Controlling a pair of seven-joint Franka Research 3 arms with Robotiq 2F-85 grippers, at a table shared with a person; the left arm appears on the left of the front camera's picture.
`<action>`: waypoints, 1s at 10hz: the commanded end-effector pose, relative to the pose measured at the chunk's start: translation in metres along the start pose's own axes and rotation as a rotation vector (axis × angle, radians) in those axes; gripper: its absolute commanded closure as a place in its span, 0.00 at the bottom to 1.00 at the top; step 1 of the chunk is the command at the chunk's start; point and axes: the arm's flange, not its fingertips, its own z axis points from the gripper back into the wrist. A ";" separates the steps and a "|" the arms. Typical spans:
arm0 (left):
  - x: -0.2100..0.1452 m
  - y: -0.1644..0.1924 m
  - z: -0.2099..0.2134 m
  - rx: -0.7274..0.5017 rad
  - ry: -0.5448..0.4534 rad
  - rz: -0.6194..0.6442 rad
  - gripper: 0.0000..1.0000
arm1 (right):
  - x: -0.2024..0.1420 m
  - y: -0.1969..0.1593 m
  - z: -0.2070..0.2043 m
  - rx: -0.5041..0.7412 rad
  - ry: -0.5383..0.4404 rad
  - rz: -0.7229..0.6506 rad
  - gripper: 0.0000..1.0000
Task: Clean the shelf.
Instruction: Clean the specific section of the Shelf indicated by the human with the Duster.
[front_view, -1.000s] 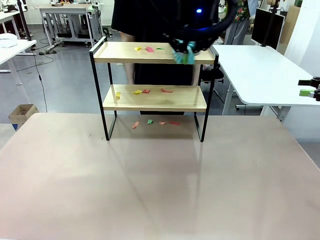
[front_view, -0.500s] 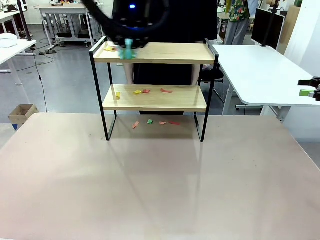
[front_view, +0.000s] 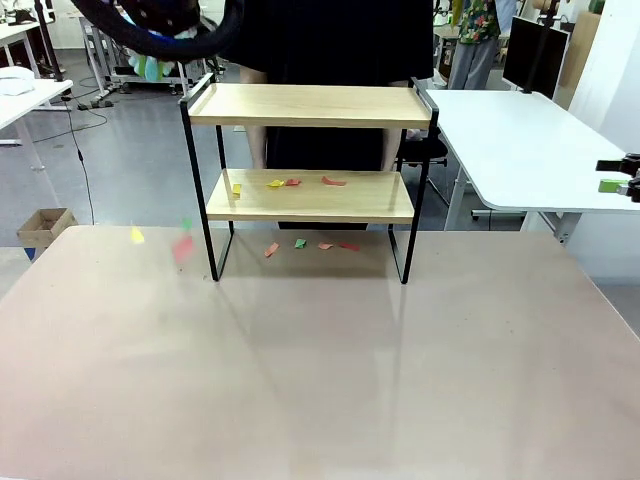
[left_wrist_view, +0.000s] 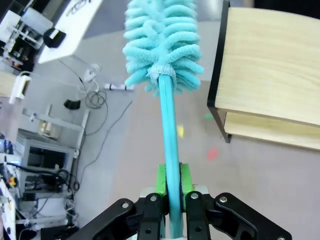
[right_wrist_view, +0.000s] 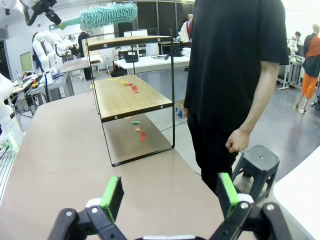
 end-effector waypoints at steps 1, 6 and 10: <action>0.005 -0.006 -0.015 -0.004 0.035 -0.003 0.87 | 0.003 0.001 -0.001 0.001 0.002 0.006 0.00; 0.001 0.028 0.008 -0.287 0.056 -0.109 0.87 | 0.003 0.001 -0.001 0.001 0.002 0.006 0.00; -0.007 0.095 -0.004 -0.681 0.095 -0.327 0.87 | 0.003 0.001 -0.001 0.001 0.002 0.006 0.00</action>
